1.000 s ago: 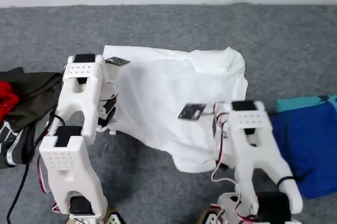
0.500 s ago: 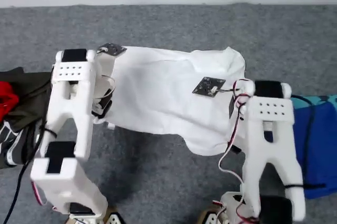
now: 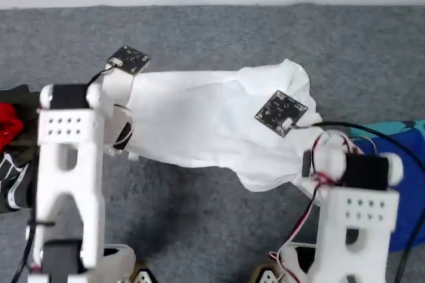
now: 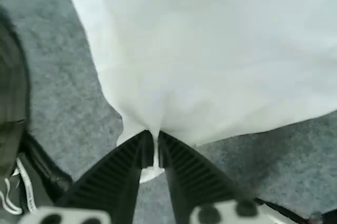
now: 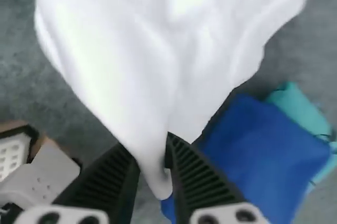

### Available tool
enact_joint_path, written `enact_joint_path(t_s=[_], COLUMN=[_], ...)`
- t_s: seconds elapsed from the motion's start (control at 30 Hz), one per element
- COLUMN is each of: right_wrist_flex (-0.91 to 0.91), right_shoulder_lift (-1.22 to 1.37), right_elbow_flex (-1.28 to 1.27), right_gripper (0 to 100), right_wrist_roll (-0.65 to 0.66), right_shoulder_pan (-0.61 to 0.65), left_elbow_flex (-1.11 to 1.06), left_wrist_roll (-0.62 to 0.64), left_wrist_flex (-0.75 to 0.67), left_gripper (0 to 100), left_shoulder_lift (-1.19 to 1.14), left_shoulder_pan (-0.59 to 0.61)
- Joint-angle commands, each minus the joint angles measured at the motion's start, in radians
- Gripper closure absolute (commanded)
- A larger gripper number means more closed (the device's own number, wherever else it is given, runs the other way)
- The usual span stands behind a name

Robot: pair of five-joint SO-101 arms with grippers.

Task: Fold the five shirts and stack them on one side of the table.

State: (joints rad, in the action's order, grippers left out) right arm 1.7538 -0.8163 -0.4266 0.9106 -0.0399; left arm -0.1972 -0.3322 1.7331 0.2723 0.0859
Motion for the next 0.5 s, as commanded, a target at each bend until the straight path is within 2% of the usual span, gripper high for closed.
enact_joint_path(t_s=[0.0,0.23,0.37,0.47], right_wrist_flex=[0.042,0.010,-0.117,-0.269], right_shoulder_lift=[-0.110,-0.236,-0.234,-0.232], right_elbow_flex=[0.044,0.203,0.216,0.216], right_gripper=[98.8,98.8,98.8,98.8], right_wrist_roll=[-0.015,-0.178,-0.233,-0.299], right_shoulder_pan=[-0.015,-0.007,-0.010,-0.008], left_elbow_flex=[-0.024,0.033,0.042,0.042], left_wrist_roll=[-0.037,-0.044,-0.081,-0.081], left_wrist_flex=[0.025,-0.015,-0.064,-0.157], left_gripper=[99,99,99,99], left_shoulder_lift=[0.147,0.416,0.450,0.450], left_shoulder_pan=[0.005,0.091,0.089,0.089])
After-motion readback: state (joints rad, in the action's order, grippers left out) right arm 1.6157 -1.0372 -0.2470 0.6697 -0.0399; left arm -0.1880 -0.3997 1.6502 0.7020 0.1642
